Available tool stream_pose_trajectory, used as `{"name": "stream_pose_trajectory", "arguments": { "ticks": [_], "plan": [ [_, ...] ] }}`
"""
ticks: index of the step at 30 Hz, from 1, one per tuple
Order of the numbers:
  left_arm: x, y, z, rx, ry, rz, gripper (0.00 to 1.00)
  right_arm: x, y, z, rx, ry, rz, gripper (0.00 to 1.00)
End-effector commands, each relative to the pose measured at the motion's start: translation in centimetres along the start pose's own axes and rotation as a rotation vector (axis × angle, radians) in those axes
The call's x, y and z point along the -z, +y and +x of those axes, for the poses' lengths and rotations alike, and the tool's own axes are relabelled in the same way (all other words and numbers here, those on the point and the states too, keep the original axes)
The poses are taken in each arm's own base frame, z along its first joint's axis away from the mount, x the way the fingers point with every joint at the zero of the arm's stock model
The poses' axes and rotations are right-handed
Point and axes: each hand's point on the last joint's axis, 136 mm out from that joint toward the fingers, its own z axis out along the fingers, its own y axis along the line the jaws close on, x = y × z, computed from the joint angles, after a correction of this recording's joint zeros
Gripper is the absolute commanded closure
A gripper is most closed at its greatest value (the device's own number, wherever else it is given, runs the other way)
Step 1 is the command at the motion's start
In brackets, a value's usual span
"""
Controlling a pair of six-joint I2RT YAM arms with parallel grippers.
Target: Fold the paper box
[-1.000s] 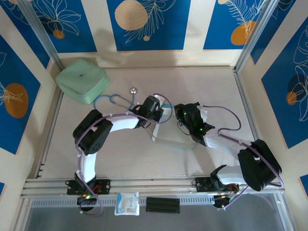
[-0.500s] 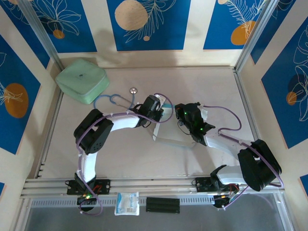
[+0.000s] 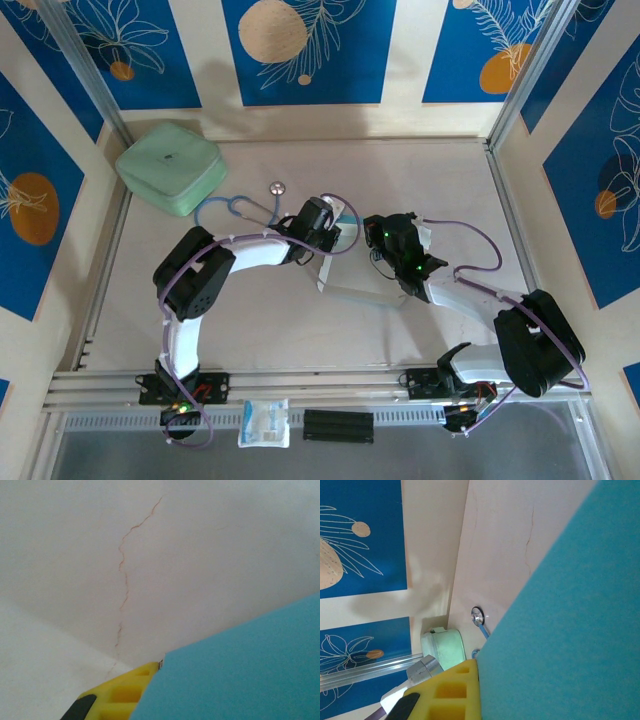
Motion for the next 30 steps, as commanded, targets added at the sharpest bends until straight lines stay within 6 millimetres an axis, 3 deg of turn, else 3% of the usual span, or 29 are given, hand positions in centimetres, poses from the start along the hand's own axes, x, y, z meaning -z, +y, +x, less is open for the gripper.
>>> {"name": "stream_pose_trajectory", "arguments": {
  "ticks": [1, 5, 7, 12, 24, 30],
  "plan": [
    [-1.2, 1.8, 7.0, 0.011, 0.230, -0.025, 1.00, 0.1, -0.2, 2.6, -0.001, 0.134, 0.017, 1.00],
    [-1.0, 1.8, 6.6, 0.022, 0.225, -0.027, 1.00, 0.0, 0.1, 2.6, 0.003, 0.135, 0.009, 1.00],
    [-0.9, 1.8, 6.2, 0.025, 0.218, -0.031, 0.82, 0.0, 0.2, 2.6, 0.006, 0.136, 0.008, 1.00],
    [0.2, 1.0, 5.3, 0.036, 0.191, 0.016, 0.70, 0.0, 0.2, 2.4, 0.010, 0.129, 0.012, 1.00],
    [6.3, -0.5, 3.0, 0.085, 0.056, 0.131, 0.27, -0.6, 1.1, 1.4, 0.016, 0.120, -0.004, 1.00],
    [9.4, -0.1, 2.3, 0.111, 0.017, 0.126, 0.16, -1.2, 1.5, 1.5, 0.010, 0.137, -0.015, 1.00]
  ]
}}
